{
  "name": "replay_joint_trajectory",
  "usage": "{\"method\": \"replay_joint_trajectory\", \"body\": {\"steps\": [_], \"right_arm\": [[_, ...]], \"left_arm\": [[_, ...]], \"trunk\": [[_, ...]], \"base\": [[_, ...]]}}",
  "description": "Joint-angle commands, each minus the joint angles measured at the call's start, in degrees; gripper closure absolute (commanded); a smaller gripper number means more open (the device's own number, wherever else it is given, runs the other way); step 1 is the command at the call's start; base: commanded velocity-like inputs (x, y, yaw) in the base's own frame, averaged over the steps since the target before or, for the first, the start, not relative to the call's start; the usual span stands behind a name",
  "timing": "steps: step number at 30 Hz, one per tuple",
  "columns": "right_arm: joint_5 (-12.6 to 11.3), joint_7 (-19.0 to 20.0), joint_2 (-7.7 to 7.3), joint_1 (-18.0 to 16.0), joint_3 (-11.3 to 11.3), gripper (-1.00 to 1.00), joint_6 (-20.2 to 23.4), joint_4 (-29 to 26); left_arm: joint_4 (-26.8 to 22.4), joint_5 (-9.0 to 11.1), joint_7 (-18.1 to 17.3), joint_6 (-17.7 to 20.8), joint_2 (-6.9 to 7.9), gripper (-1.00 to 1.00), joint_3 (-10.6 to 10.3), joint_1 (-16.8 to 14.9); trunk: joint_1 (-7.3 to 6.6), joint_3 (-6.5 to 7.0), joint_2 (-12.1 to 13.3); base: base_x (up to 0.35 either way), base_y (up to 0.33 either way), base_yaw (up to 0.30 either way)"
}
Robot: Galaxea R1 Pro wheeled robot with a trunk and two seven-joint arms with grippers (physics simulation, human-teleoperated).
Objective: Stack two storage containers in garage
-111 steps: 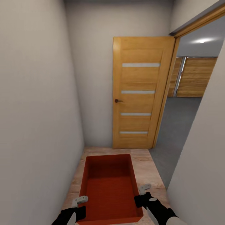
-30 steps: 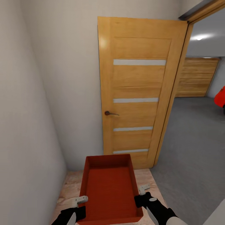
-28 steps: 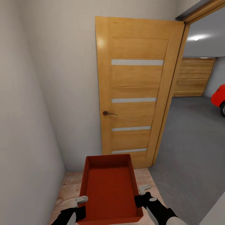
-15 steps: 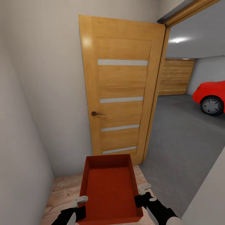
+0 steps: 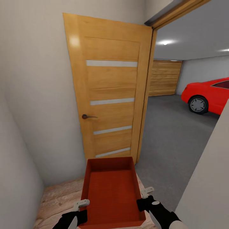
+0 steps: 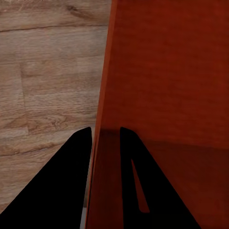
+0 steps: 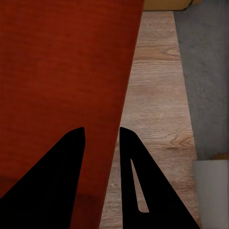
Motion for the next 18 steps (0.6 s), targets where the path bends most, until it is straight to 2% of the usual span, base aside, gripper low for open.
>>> {"method": "replay_joint_trajectory", "body": {"steps": [1,18], "right_arm": [[0.14,1.21,2.02,0.0,-0.47,1.0,0.36,0.04],[0.14,1.21,2.03,0.0,-0.45,1.0,0.36,0.04]], "left_arm": [[-0.2,-1.31,0.66,-0.37,-0.06,1.0,0.02,0.02],[-0.2,-1.3,0.66,-0.37,-0.06,1.0,0.01,0.01]], "trunk": [[0.02,-0.05,-0.07],[0.02,-0.05,-0.07]], "base": [[0.0,0.0,-0.025],[0.0,0.0,-0.003]]}}
